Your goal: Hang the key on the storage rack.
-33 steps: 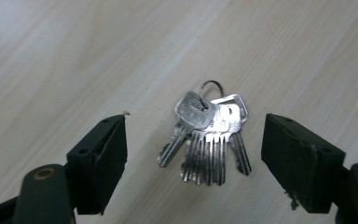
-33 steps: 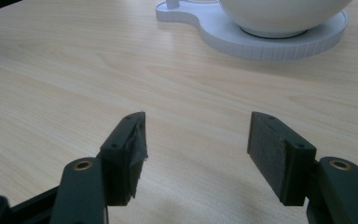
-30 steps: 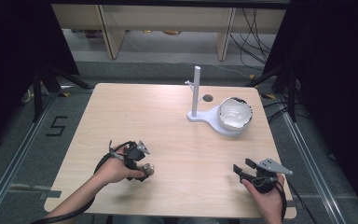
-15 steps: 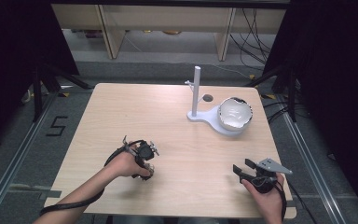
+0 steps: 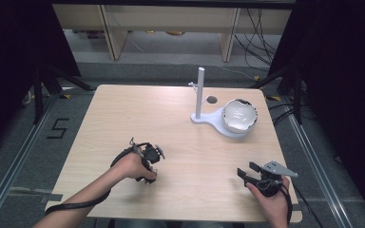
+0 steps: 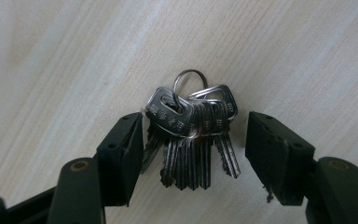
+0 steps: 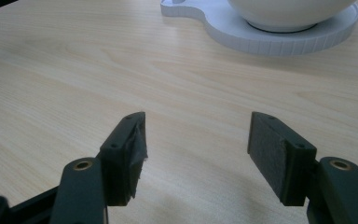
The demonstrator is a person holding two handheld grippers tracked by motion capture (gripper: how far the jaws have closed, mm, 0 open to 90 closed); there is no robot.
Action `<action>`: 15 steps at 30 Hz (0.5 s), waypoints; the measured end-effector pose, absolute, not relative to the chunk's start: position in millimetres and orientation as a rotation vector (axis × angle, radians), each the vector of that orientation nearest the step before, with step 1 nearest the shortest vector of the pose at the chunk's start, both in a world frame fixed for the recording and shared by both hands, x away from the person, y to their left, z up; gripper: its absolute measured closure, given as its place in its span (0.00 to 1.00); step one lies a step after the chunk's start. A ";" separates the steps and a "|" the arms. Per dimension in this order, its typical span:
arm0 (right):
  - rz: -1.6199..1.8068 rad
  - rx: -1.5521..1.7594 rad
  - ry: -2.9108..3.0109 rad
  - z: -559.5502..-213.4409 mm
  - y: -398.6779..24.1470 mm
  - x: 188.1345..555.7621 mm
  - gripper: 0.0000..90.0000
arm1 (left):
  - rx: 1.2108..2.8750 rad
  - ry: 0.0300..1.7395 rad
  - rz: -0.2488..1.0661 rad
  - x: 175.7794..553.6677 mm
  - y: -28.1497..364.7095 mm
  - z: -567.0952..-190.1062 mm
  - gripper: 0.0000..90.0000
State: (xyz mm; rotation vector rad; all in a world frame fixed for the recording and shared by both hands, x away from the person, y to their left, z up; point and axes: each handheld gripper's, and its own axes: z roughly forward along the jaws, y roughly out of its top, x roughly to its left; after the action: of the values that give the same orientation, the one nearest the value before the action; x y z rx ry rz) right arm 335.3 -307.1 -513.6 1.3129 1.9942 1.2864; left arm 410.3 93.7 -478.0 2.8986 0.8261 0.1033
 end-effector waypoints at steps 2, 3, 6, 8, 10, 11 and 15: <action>1.284 1.300 1.993 -514.3 -307.5 336.2 0.42 | 2.896 0.830 0.103 410.3 93.7 -478.6 0.42; 1.278 1.303 2.004 -513.9 -307.7 336.0 0.42 | 2.900 0.830 0.110 410.7 94.0 -478.9 0.43; 1.285 1.309 1.998 -513.7 -306.9 335.6 0.42 | 2.895 0.832 0.110 411.6 94.6 -480.0 0.46; 1.282 1.309 1.997 -513.7 -306.9 335.6 0.43 | 2.903 0.843 0.089 412.0 94.7 -479.2 0.49; 1.285 1.307 1.998 -513.6 -306.8 335.5 0.42 | 2.906 0.836 0.087 411.2 94.4 -478.8 0.54; 1.282 1.308 1.999 -513.6 -306.8 335.5 0.42 | 2.896 0.834 0.092 409.4 93.8 -479.4 0.55; 1.282 1.300 1.998 -514.0 -306.9 335.8 0.42 | 2.905 0.828 0.090 409.0 93.4 -478.8 0.59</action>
State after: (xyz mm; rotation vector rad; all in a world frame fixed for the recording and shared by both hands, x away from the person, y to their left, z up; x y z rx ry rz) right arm 335.8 -306.9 -514.0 1.3001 1.9983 1.2821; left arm 409.0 93.4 -478.8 2.9045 0.8277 0.0900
